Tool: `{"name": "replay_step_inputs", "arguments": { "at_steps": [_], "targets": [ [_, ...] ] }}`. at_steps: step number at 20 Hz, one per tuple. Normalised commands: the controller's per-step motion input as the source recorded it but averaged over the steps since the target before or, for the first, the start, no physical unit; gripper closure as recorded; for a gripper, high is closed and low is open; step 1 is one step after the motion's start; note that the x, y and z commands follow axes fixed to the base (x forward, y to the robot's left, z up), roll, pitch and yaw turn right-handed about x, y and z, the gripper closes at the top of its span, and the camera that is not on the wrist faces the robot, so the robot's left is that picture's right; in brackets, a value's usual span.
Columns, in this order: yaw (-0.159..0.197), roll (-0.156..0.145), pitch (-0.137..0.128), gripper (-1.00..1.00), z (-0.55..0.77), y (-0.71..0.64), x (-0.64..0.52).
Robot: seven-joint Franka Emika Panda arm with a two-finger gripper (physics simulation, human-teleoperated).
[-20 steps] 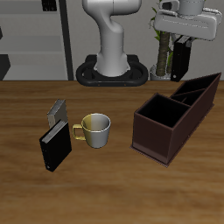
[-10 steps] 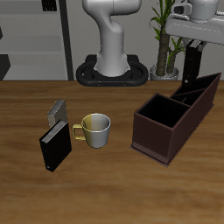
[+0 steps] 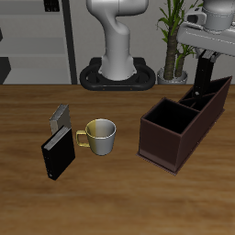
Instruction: Place the left black book into the left desk caddy's back compartment
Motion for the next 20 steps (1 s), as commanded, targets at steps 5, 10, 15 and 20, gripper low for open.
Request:
{"name": "replay_step_inputs", "arguments": {
  "at_steps": [5,10,15,20],
  "targets": [
    [-0.009,-0.011,0.022,1.00,-0.12,-0.04,0.14],
    [-0.014,0.010,0.026,1.00,-0.18,0.02,0.00],
    [-0.009,0.025,0.010,1.00,-0.17,0.01,-0.10],
    [-0.005,-0.007,0.006,1.00,-0.14,-0.04,0.01]
  ]
}}
